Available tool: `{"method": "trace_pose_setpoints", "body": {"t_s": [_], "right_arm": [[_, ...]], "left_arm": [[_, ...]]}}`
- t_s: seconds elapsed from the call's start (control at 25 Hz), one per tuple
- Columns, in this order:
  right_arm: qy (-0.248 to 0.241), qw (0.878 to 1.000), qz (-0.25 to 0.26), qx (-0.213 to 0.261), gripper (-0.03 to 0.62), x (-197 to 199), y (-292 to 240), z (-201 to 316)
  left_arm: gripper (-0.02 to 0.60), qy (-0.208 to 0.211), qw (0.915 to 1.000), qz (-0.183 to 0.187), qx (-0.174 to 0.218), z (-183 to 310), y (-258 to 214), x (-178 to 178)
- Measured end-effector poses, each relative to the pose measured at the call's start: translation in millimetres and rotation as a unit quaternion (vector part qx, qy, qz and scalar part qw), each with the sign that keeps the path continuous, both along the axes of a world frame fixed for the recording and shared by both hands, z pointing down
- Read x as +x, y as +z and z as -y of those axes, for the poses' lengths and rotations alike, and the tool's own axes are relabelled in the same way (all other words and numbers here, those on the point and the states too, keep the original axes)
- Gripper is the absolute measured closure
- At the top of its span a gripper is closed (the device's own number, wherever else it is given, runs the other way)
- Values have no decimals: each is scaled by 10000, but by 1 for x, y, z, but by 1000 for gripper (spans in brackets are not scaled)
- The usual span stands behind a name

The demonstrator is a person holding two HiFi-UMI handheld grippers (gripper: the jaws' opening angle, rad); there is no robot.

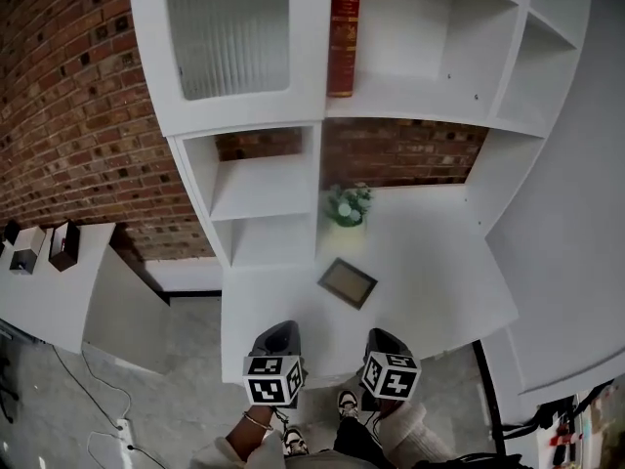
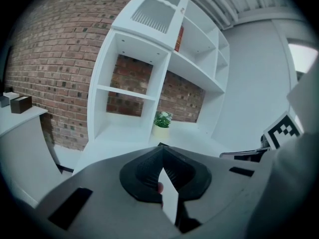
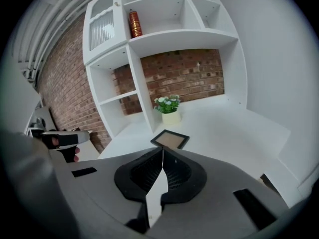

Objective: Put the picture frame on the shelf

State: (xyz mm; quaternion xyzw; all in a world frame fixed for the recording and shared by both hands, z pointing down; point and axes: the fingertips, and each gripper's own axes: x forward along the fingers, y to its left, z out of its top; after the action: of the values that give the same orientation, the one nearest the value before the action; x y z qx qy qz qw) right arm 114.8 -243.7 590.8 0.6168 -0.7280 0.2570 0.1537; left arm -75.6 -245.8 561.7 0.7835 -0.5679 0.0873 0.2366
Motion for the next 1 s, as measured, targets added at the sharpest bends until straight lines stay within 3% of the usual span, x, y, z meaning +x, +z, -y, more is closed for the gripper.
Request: {"method": "trace_pose_setpoints", "body": {"t_s": [0.4, 1.0], "right_arm": [[-872, 9961, -64, 84, 569, 14, -11, 105], [-1897, 9797, -432, -482, 569, 20, 38, 168]], "left_arm": [[575, -696, 9975, -74, 113, 78, -15, 26], [575, -1385, 9890, -105, -511, 102, 46, 37]]}}
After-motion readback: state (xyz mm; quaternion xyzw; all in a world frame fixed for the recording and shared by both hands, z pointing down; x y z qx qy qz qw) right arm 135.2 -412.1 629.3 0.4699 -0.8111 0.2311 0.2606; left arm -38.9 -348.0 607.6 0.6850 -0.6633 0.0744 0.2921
